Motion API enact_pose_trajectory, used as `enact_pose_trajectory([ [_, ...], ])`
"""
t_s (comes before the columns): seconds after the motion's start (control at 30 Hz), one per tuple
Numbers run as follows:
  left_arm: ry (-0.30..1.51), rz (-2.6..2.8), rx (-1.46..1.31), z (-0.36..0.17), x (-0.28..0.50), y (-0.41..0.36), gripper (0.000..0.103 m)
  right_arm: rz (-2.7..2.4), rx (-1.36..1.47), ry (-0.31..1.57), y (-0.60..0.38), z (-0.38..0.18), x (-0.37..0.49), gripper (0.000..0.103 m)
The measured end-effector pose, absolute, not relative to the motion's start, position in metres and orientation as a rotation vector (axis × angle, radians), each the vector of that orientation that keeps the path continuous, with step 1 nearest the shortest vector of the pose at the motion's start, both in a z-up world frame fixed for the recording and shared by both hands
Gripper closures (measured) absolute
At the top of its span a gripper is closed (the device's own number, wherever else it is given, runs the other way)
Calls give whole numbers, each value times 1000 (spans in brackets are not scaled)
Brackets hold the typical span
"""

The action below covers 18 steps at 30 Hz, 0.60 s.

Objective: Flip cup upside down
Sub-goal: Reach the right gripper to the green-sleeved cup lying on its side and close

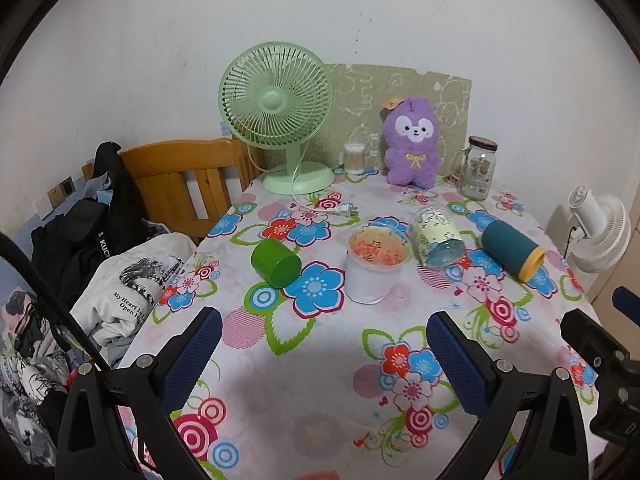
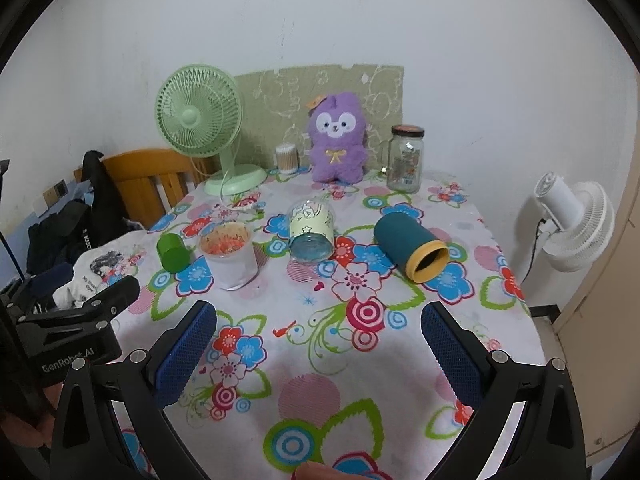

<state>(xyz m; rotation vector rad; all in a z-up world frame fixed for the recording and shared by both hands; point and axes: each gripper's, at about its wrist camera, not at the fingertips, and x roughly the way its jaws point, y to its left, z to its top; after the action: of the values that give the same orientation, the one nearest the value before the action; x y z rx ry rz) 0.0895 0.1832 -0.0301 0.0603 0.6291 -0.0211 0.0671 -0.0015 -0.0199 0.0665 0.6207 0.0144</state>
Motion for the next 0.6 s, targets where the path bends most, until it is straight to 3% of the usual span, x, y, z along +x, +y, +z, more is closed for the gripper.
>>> enact_pose_trajectory([
  [0.6,728,42,29,-61,189,191,0,87,-20,783,-1,-56,215,0],
])
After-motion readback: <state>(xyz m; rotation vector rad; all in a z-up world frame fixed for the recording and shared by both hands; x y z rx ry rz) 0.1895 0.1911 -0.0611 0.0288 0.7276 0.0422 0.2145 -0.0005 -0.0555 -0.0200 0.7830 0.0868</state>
